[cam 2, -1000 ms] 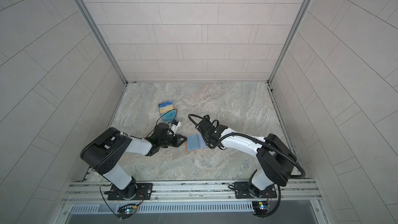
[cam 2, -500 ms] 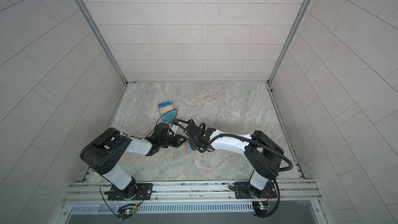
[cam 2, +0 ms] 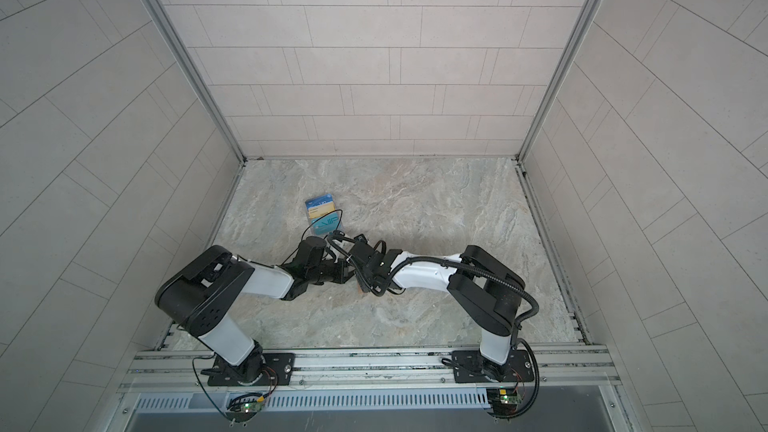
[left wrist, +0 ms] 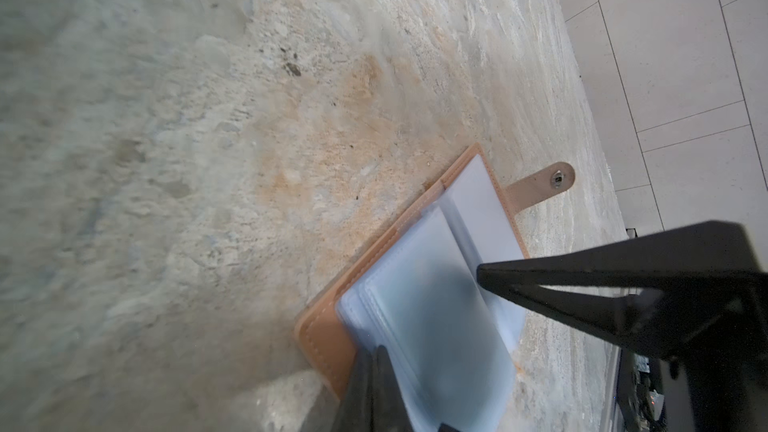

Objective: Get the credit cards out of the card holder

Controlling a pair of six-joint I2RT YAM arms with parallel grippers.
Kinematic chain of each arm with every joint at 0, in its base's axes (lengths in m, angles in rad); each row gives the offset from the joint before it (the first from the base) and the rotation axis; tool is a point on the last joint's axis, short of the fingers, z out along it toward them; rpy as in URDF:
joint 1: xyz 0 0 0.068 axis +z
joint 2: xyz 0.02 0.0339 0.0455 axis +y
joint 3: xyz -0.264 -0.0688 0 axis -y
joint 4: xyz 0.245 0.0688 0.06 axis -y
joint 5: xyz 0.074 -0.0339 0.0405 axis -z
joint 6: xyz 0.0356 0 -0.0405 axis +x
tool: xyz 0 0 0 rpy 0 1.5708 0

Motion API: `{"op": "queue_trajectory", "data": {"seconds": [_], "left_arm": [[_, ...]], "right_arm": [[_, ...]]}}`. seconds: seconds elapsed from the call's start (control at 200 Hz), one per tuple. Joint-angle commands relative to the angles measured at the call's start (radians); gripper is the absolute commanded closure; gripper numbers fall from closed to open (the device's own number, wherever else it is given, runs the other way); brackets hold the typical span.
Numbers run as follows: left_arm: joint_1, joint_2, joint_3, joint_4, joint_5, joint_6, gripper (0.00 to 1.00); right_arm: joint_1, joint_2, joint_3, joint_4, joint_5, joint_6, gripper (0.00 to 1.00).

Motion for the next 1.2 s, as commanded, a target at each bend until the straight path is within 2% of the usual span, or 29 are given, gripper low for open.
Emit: {"op": "queue_trajectory", "data": {"seconds": [0.0, 0.28, 0.731, 1.192], "left_arm": [[-0.001, 0.029, 0.000, -0.058, -0.023, 0.012, 1.00], [-0.001, 0.028, 0.001, -0.063, -0.024, 0.015, 1.00], [-0.001, 0.025, -0.004, -0.069, -0.025, 0.022, 1.00], [-0.001, 0.024, -0.005, -0.071, -0.026, 0.026, 1.00]], "right_arm": [[0.009, 0.018, 0.017, -0.006, 0.037, 0.019, 0.37], [0.010, 0.018, 0.020, -0.055, 0.104, 0.016, 0.46], [0.007, 0.004, 0.044, -0.178, 0.231, 0.010, 0.49], [-0.018, -0.025, 0.027, -0.238, 0.242, 0.019, 0.52]]}}
